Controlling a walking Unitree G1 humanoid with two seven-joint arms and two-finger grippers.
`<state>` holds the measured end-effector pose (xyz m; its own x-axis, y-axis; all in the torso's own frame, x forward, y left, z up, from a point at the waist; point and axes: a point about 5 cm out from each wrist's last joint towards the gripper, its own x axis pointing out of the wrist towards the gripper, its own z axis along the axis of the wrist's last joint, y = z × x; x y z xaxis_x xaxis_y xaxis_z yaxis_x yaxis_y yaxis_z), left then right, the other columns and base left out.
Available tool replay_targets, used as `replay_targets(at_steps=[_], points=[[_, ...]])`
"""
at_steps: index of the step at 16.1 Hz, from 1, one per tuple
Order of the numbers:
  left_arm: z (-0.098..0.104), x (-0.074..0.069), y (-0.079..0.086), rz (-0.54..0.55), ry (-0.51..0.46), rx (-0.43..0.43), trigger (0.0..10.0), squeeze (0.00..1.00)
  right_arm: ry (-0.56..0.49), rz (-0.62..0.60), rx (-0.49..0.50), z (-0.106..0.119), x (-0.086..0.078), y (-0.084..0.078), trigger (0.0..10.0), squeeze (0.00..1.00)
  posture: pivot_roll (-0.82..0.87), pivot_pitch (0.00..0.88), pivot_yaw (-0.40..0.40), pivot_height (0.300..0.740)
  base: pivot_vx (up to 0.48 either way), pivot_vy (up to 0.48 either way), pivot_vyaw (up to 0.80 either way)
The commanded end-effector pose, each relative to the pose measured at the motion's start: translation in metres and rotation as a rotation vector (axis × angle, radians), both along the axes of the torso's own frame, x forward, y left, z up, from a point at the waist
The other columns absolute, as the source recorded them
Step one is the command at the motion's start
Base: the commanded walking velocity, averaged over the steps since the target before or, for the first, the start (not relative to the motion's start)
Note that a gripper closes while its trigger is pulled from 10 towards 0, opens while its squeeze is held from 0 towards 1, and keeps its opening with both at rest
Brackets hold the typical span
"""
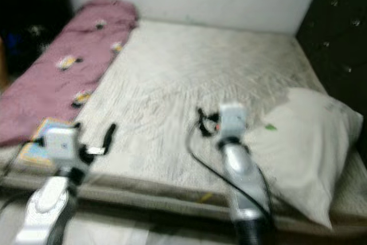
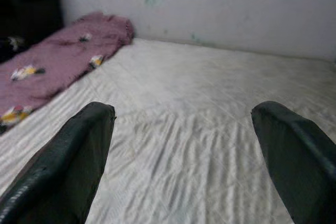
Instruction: Clean up the room
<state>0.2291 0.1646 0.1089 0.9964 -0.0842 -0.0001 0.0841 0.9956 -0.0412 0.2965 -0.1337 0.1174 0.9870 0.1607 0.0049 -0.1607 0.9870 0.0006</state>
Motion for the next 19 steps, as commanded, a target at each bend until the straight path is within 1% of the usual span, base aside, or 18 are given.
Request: replay_targets(at_steps=[1, 2, 5, 9, 11, 19], points=[[0.0061, 0.0034, -0.0095, -0.015, -0.020, -0.011, 10.0, 0.00, 0.019, -0.057, -0.022, -0.0060, -0.0011, -0.0171, 10.0, 0.00, -0.03, 0.003, -0.024, 0.740, 0.266, 0.000, 0.00], [0.0042, 0.0025, -0.0087, 0.001, -0.015, -0.002, 10.0, 0.00, 0.015, -0.053, -0.022, -0.0051, 0.0004, -0.0160, 10.0, 0.00, -0.03, 0.003, -0.026, 0.740, 0.000, 0.000, 0.00], [0.0030, 0.0027, -0.0080, 0.003, -0.005, 0.006, 10.0, 0.00, 0.011, -0.052, -0.022, -0.0050, 0.0014, -0.0153, 10.0, 0.00, -0.03, 0.001, -0.023, 0.740, 0.000, 0.000, 0.00], [0.0018, 0.0022, -0.0107, -0.008, 0.006, 0.009, 10.0, 0.00, 0.015, -0.069, -0.012, -0.0065, 0.0001, -0.0185, 10.0, 0.00, -0.04, 0.000, -0.016, 0.740, 0.000, 0.000, 0.00], [0.0013, 0.0018, -0.0115, -0.014, 0.008, 0.008, 10.0, 0.00, 0.014, -0.068, -0.014, -0.0067, -0.0004, -0.0186, 10.0, 0.00, -0.05, 0.000, -0.016, 0.740, 0.000, -0.334, 0.00], [0.0014, 0.0021, -0.0115, -0.011, 0.008, 0.004, 10.0, 0.00, 0.018, -0.058, -0.021, -0.0075, -0.0001, -0.0179, 10.0, 0.00, -0.04, 0.000, -0.022, 0.740, 0.000, -0.480, 0.00]])
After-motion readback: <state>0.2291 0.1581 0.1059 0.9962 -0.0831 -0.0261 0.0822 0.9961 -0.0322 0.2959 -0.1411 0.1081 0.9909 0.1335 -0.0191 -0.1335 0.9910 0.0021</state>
